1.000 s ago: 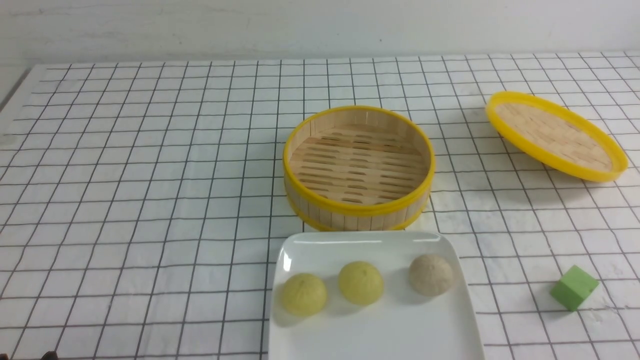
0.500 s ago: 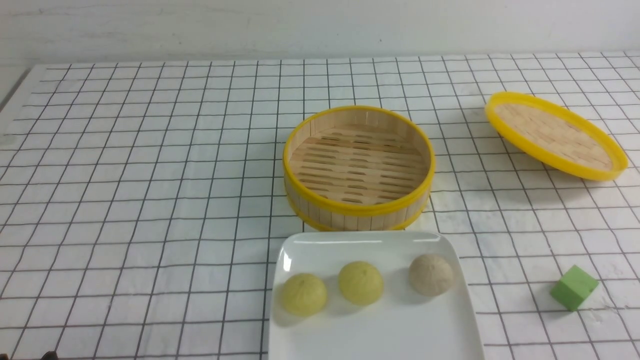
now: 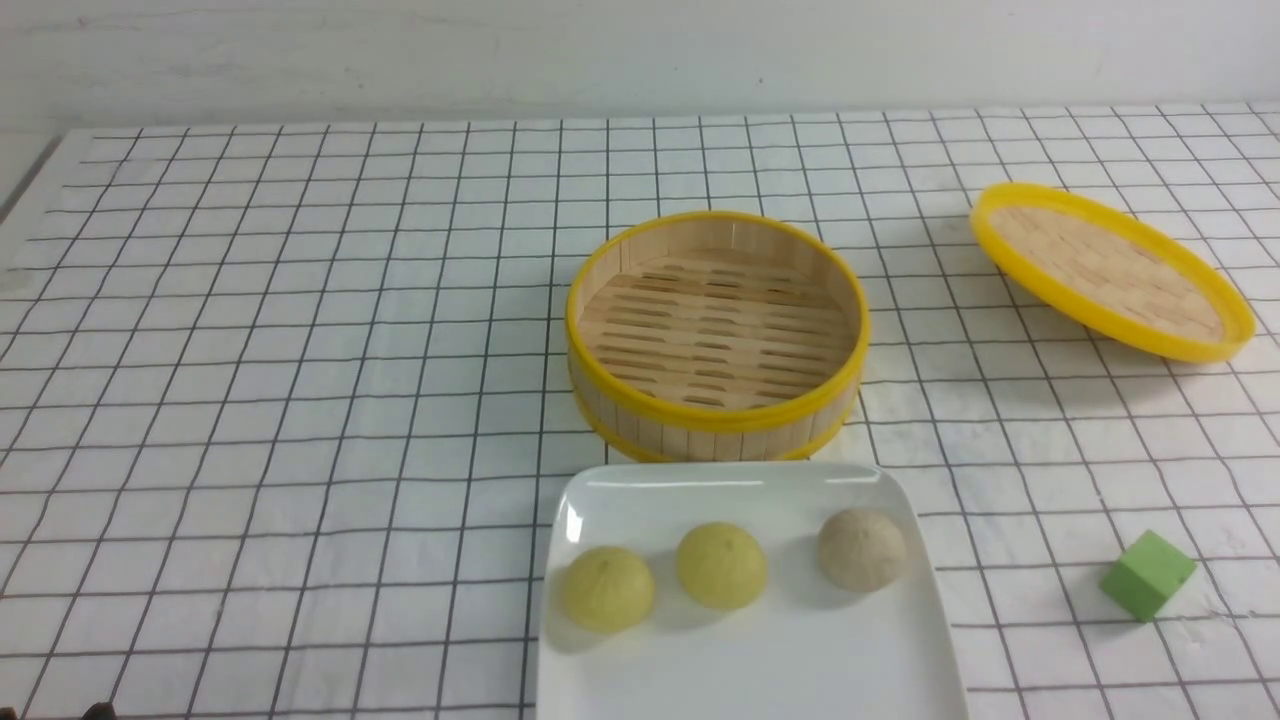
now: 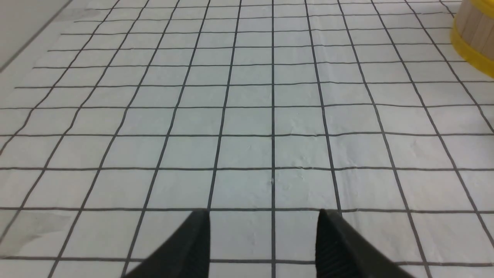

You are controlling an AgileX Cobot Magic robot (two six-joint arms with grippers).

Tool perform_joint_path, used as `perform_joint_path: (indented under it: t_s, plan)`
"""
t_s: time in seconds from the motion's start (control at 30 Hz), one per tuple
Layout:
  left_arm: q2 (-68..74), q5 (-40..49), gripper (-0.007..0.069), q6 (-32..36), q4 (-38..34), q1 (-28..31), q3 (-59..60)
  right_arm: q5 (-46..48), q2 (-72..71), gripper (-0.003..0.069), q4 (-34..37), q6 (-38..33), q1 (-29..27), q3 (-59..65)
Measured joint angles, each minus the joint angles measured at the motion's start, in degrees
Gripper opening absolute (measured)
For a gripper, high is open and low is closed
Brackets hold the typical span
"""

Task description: Put the steamed buns into the plate on the white-black tablecloth.

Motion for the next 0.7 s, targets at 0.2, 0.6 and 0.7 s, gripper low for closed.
perform_joint_path:
  t_s: [0.2, 0.6, 0.7]
  plan:
    - [0.0, 0.0, 0.0389, 0.0, 0.0, 0.0, 0.0, -1.54, 0.0, 0.0239, 0.68, 0.69, -12.09, 0.7]
    - [-0.03, 0.06, 0.0389, 0.0, 0.0, 0.0, 0.0, -5.8, 0.0, 0.0239, 1.75, 3.16, -17.89, 3.57]
    - [-0.03, 0.06, 0.0389, 0.0, 0.0, 0.0, 0.0, -5.86, 0.0, 0.0239, 1.79, 3.2, -17.89, 3.59]
